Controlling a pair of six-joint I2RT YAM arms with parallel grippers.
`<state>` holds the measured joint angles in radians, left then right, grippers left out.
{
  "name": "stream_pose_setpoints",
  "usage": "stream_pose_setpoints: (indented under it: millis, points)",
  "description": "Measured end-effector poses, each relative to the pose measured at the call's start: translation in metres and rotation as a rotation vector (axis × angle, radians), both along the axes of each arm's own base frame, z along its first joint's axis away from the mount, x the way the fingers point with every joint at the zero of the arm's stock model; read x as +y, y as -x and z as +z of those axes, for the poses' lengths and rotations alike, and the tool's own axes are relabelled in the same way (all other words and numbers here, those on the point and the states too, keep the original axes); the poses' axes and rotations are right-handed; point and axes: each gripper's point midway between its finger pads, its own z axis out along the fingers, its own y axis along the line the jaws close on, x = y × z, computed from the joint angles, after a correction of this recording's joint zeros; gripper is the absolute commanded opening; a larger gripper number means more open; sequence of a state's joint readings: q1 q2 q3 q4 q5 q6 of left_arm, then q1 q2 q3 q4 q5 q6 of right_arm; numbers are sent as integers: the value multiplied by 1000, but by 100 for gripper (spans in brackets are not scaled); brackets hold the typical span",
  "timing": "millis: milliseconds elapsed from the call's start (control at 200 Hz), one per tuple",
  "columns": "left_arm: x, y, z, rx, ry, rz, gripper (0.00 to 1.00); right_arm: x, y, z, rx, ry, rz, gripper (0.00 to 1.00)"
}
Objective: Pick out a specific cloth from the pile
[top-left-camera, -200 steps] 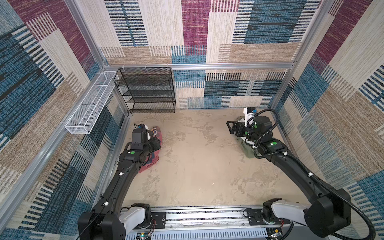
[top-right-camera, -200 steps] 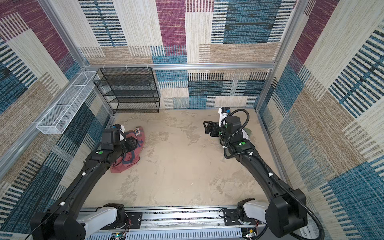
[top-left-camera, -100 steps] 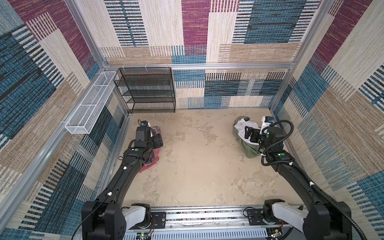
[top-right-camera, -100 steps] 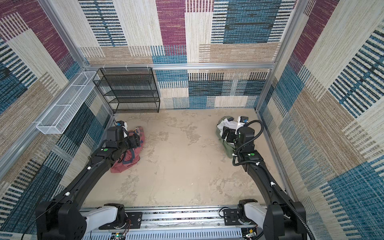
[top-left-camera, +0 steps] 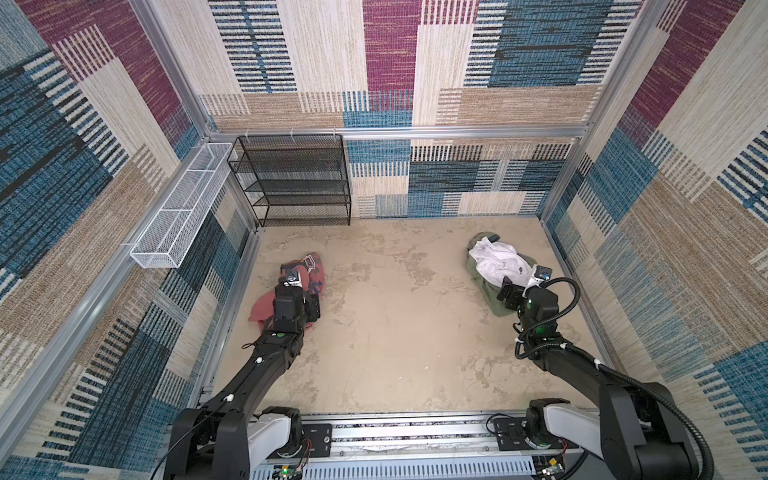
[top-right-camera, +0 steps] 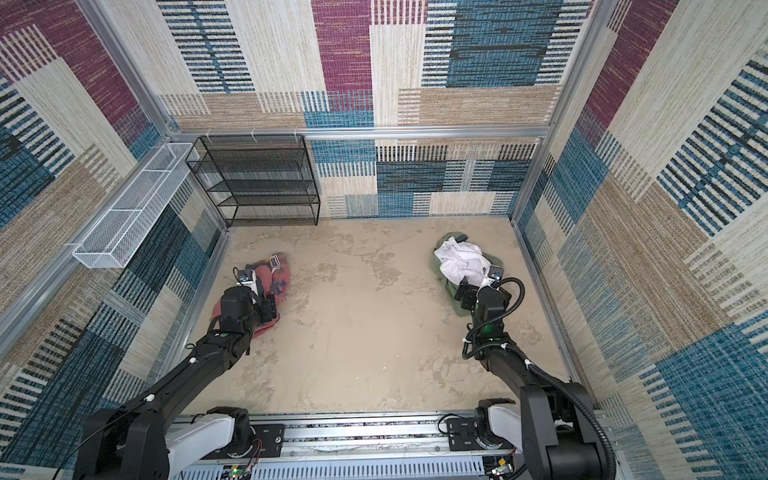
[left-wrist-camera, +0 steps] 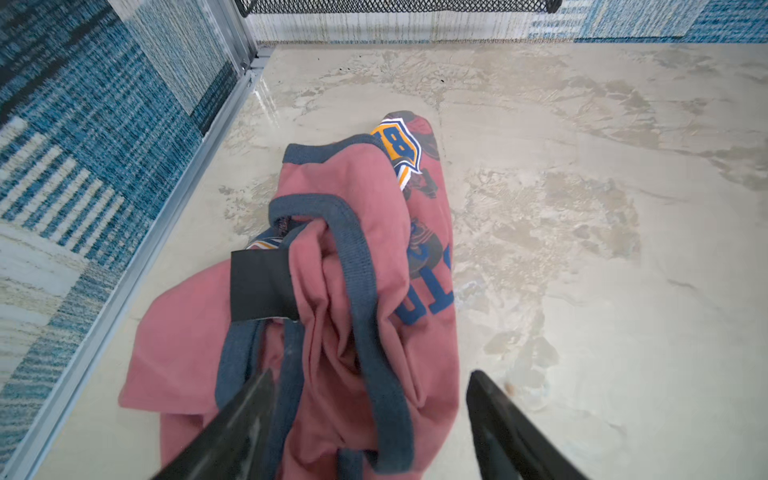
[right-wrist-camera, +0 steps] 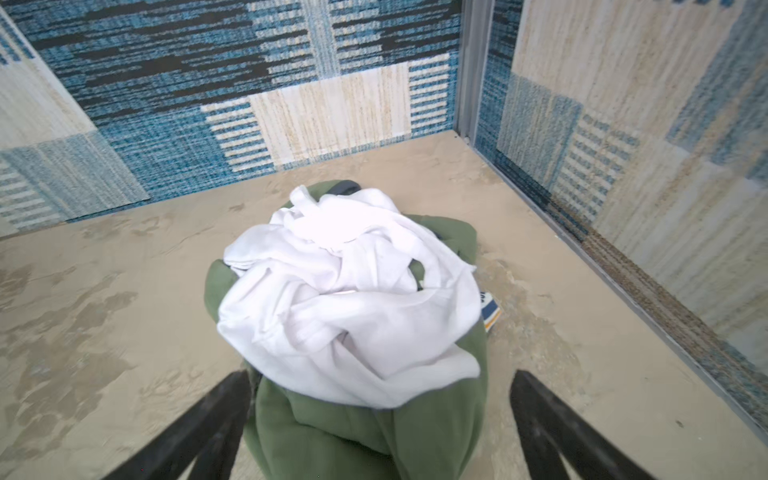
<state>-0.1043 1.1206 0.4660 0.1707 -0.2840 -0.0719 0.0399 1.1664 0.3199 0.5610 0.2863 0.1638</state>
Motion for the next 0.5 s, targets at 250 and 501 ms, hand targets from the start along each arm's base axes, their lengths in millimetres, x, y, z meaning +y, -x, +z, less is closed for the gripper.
stream_pose_setpoints:
  millis: [250, 501]
  points:
    - [4, -16, -18, -74, -1, -11, 76, -5, 3, -9, -72, 38, -18, 100]
    - [-4, -44, -19, -127, 4, -95, 75, 0, -3, -6, -144, 86, 17, 100]
